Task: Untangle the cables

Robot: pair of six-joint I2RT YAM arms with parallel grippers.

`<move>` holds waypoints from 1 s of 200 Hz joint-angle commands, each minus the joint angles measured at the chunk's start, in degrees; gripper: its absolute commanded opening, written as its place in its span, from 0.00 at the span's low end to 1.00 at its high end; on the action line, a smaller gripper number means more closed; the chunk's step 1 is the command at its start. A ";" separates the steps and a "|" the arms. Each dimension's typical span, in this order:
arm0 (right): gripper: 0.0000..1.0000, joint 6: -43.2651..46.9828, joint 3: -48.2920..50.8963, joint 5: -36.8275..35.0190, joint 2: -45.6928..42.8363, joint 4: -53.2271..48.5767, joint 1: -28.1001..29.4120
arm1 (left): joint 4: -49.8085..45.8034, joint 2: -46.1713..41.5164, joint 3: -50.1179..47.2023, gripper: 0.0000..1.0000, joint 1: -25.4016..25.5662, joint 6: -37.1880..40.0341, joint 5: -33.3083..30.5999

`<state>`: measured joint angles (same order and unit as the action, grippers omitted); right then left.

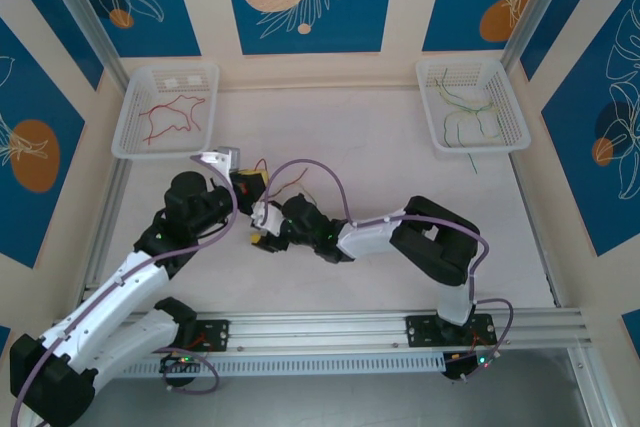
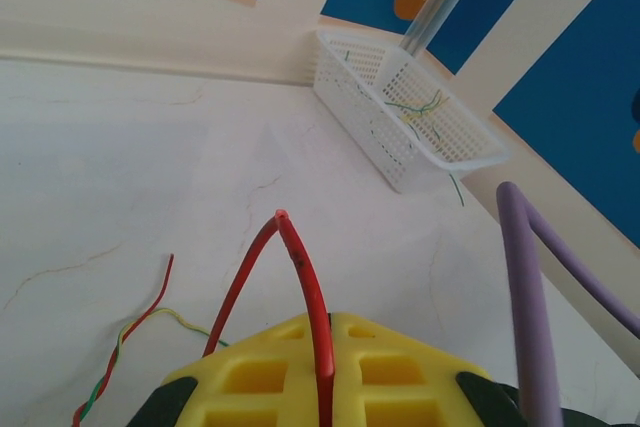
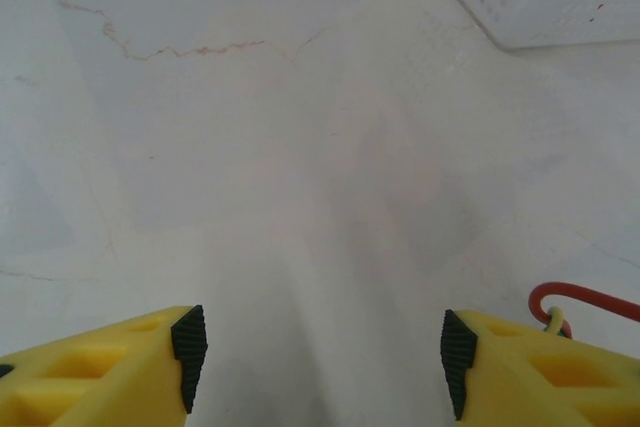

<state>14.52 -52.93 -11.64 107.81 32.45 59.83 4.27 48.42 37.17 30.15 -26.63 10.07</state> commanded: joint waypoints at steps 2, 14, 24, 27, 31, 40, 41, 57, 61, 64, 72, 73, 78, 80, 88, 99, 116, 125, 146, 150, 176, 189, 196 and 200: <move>0.69 -1.16 0.26 -2.07 -3.59 0.03 -0.55 | 0.88 -0.78 1.42 0.00 0.49 1.17 -1.23; 0.71 -1.38 1.83 -2.22 -5.50 0.24 -0.86 | 0.78 -0.70 1.25 0.00 0.52 1.69 -1.46; 0.72 -2.34 3.00 -2.22 -7.14 -0.06 -1.50 | 0.65 -0.70 1.24 0.00 0.52 1.84 -1.62; 0.72 -2.75 3.20 -1.87 -7.51 -0.52 -1.84 | 0.65 -0.66 1.26 0.00 0.52 1.85 -1.63; 0.72 -3.53 3.31 -1.19 -7.99 -1.36 -2.33 | 0.65 -0.61 1.24 0.00 0.48 1.93 -1.71; 0.72 -5.03 3.40 -0.02 -8.60 -2.98 -3.52 | 0.65 -0.52 1.24 0.00 0.50 2.17 -1.55; 0.72 -5.12 3.42 0.01 -8.68 -3.12 -3.60 | 0.65 -0.52 1.24 0.00 0.47 2.14 -1.54; 0.73 -5.39 4.97 -1.08 -9.74 -2.95 -4.25 | 0.70 -0.52 1.16 0.00 0.52 2.30 -1.63; 0.72 -5.46 5.25 -0.93 -9.94 -2.87 -4.40 | 0.66 -0.52 1.15 0.00 0.52 2.29 -1.63; 0.72 -5.60 5.48 -0.56 -10.10 -2.97 -4.66 | 0.65 -0.53 1.15 0.00 0.52 2.31 -1.69; 0.70 -6.07 5.64 0.62 -10.26 -3.79 -5.26 | 0.65 -0.68 1.11 0.00 0.52 2.34 -1.74; 0.70 -6.08 5.64 0.73 -10.25 -3.92 -5.30 | 0.65 -0.65 1.09 0.00 0.52 2.31 -1.73; 0.69 -6.17 5.56 0.90 -10.09 -4.36 -5.42 | 0.71 -0.70 1.10 0.00 0.48 2.29 -1.76; 0.68 -6.17 5.56 0.85 -10.06 -4.46 -5.49 | 0.73 -0.74 1.01 0.00 0.49 2.29 -1.77; 0.67 -6.04 5.78 0.66 -9.93 -4.76 -5.51 | 0.82 -0.86 0.94 0.00 0.52 2.33 -1.97; 0.64 -6.08 6.47 1.03 -10.02 -4.66 -5.50 | 0.85 -0.88 0.89 0.00 0.51 2.31 -2.07; 0.61 -6.17 6.91 2.77 -9.52 -5.68 -5.85 | 0.91 -0.85 0.72 0.00 0.52 2.25 -2.09; 0.63 -6.19 6.70 2.98 -8.99 -6.44 -5.78 | 1.24 -0.86 0.55 0.00 0.47 2.11 -1.98; 0.64 -6.31 6.53 3.46 -8.07 -6.87 -5.43 | 1.75 -0.79 0.44 0.00 0.44 1.82 -1.77; 0.64 -6.37 6.45 3.39 -7.89 -7.00 -5.48 | 1.83 -0.70 0.28 0.00 0.52 1.80 -1.76; 0.40 -6.44 5.19 1.97 -6.59 -7.13 -5.46 | 2.05 -0.69 0.19 0.00 0.47 1.63 -1.89; 0.17 -6.14 4.32 0.97 -5.97 -7.91 -5.52 | 1.90 -0.74 0.11 0.00 0.51 1.69 -2.22; 0.10 -5.98 3.98 0.85 -6.03 -8.55 -5.57 | 1.39 -0.91 0.09 0.00 0.52 1.76 -3.08; 0.06 -6.05 3.82 0.79 -6.39 -8.89 -5.60 | 1.00 -1.12 -0.09 0.00 0.50 1.77 -3.98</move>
<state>8.84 -46.94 -10.07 100.84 25.39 54.19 4.14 48.42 37.17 30.20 -25.17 8.54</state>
